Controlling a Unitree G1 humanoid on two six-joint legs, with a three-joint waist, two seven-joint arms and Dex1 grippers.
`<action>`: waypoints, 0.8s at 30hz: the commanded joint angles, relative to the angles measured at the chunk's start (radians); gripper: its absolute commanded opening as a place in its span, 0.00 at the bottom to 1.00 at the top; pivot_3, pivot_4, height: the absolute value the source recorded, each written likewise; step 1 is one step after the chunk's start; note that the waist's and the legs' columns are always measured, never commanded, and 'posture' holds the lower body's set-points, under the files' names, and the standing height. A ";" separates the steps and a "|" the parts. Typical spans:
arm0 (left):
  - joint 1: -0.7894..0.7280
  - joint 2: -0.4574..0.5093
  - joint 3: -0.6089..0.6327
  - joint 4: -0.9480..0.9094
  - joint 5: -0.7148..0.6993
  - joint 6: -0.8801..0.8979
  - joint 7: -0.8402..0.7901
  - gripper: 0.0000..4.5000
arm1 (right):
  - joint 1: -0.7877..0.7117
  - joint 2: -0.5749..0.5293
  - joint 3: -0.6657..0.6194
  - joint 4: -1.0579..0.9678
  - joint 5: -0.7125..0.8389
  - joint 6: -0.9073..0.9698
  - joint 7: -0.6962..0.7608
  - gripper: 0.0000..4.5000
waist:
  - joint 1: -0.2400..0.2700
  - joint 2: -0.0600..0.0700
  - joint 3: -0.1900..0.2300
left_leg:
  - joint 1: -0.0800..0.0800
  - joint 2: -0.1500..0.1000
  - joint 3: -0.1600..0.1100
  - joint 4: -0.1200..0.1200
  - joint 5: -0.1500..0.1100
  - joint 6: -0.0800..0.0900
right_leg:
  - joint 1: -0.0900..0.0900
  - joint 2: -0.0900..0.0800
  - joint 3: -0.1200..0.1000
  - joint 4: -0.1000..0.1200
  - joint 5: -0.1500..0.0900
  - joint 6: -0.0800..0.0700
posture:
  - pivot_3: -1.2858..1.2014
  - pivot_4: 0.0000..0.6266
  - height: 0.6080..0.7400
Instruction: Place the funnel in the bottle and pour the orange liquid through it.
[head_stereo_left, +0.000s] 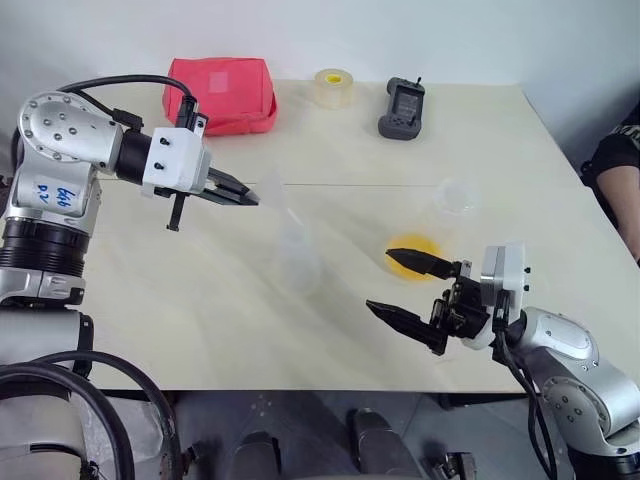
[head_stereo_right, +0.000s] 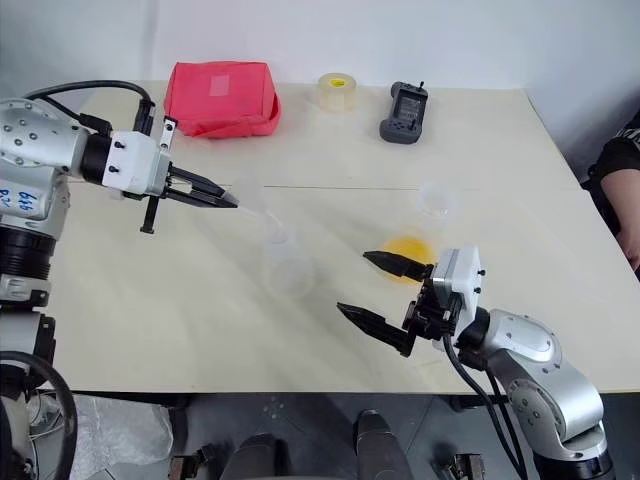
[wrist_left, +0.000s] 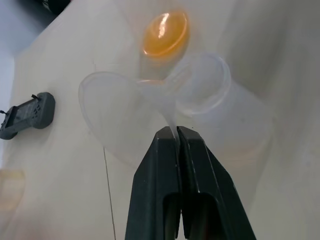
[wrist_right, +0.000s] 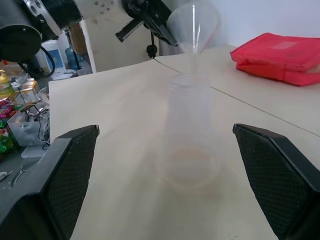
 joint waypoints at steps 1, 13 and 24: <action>-0.021 0.034 -0.001 -0.043 -0.024 -0.010 -0.112 0.01 | -0.022 0.006 -0.002 -0.011 -0.002 -0.013 -0.012 1.00 | 0.000 0.000 0.000 | 0.000 0.000 0.000 0.000 0.000 0.000 | 0.000 0.000 0.000 0.000 0.000 0.000 | 0.52 0.24 1.00; -0.093 0.038 -0.154 -0.029 -0.027 -0.120 -0.112 0.01 | -0.083 0.013 0.023 0.016 -0.006 0.001 -0.019 1.00 | 0.000 0.000 0.000 | 0.000 0.000 0.000 0.001 0.000 0.000 | 0.000 0.000 0.000 0.001 0.000 0.000 | 0.52 0.24 1.00; -0.173 0.005 -0.182 -0.033 -0.074 -0.062 -0.112 0.55 | -0.078 0.014 0.017 0.007 -0.011 -0.003 -0.036 1.00 | -0.004 0.000 0.000 | 0.000 0.000 0.000 0.001 0.000 0.000 | 0.000 0.000 0.000 0.001 0.000 0.000 | 0.52 0.24 1.00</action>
